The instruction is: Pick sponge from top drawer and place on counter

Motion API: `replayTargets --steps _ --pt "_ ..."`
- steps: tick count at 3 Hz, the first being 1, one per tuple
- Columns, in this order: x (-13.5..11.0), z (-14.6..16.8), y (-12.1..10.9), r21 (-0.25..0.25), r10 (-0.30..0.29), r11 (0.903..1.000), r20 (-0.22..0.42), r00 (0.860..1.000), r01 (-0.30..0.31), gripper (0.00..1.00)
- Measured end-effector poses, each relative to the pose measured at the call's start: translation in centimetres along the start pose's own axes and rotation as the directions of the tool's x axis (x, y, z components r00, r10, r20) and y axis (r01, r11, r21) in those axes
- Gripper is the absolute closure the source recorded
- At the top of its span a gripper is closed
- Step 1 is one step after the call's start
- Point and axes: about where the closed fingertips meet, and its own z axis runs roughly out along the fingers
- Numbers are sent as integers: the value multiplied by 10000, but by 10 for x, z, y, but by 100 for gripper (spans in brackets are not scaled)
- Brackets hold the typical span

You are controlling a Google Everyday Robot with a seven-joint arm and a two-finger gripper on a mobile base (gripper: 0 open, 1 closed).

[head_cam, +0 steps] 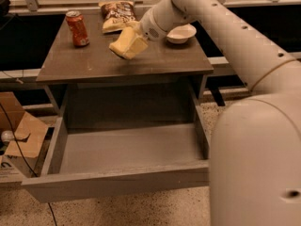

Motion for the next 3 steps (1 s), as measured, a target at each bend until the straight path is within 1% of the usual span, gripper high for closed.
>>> replayTargets --steps 1,2,3 --pt "-9 38 -17 -197 83 9998 -290 9995 -89 30" --pt "-14 37 -23 -90 32 10000 -186 9998 -34 7" --pt "-14 38 -21 -122 35 9999 -198 9998 -38 0"
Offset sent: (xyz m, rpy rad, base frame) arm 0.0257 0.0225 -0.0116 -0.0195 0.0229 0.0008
